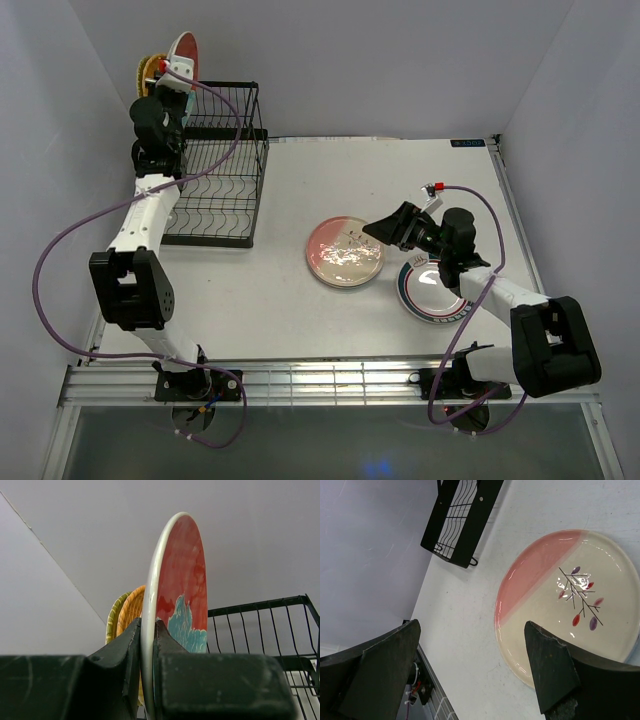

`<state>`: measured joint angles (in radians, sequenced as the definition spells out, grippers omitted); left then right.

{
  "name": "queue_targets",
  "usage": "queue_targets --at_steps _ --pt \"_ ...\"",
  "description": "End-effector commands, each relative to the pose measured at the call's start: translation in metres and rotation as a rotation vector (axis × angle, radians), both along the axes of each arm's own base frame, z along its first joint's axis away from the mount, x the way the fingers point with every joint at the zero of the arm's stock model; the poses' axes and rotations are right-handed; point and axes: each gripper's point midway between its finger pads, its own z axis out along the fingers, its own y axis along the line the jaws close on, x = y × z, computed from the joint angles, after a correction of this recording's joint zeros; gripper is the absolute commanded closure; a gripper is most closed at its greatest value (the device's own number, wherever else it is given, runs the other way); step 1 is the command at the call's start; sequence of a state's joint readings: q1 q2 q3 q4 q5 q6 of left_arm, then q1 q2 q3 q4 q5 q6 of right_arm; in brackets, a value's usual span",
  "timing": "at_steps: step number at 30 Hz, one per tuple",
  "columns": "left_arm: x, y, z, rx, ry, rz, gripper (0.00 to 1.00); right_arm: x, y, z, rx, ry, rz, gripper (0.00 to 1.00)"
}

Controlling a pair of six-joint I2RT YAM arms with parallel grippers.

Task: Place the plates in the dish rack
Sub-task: Insert the plate into the dish rack.

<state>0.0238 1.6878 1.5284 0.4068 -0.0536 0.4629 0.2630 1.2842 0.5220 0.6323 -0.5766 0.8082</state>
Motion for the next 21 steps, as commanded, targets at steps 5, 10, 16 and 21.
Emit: queue_targets --at_steps 5,10,16,21 --pt "-0.034 0.01 0.087 0.03 -0.305 0.042 1.0 0.009 0.004 0.023 0.026 -0.08 0.017 0.1" --pt "-0.038 0.012 0.101 0.014 -0.337 0.047 1.0 0.009 0.004 0.022 0.027 -0.078 0.017 0.1" --pt "-0.032 0.014 0.103 0.024 -0.343 0.066 1.0 0.01 0.005 0.021 0.03 -0.072 0.026 0.1" --pt "-0.032 0.012 0.104 0.002 -0.349 0.048 1.0 0.01 0.006 0.021 0.032 -0.07 0.029 0.1"
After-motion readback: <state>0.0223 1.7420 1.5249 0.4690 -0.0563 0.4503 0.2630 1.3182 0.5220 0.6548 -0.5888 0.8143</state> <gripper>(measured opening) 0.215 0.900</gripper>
